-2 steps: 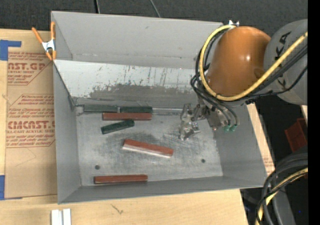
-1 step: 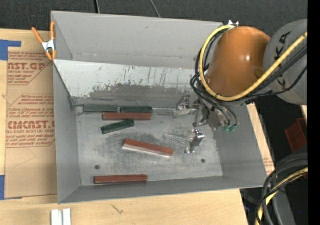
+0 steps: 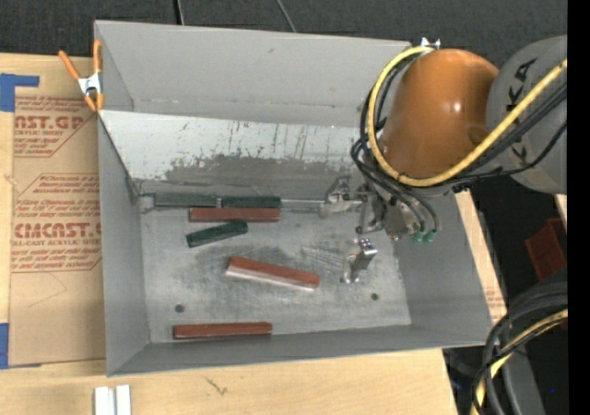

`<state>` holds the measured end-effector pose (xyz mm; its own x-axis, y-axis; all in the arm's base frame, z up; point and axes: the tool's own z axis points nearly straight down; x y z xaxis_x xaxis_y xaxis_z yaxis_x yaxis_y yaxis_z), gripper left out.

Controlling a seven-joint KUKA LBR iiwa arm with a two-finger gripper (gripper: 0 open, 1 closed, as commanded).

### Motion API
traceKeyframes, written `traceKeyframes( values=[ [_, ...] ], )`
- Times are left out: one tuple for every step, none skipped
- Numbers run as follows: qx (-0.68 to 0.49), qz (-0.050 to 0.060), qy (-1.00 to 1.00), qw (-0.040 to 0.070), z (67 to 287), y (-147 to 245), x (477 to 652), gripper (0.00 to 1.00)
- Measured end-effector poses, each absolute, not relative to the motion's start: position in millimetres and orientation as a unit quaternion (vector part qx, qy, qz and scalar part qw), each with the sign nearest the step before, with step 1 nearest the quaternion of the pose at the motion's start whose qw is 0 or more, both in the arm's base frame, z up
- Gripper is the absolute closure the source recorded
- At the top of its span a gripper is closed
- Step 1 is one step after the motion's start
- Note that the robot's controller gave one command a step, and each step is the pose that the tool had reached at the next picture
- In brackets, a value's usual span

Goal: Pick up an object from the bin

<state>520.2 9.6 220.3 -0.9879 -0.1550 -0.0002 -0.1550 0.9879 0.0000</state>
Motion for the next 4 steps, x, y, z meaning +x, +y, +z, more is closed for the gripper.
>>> traceKeyframes(
  values=[
    [-0.102,0.000,0.995,0.005,179,13,523.2,0.00],
    [-0.080,0.000,0.997,0.000,85,40,530.3,1.00],
    [-0.080,0.000,0.997,0.000,85,40,530.3,1.00],
    [-0.100,0.000,0.995,0.002,233,49,505.6,1.00]
  ],
)
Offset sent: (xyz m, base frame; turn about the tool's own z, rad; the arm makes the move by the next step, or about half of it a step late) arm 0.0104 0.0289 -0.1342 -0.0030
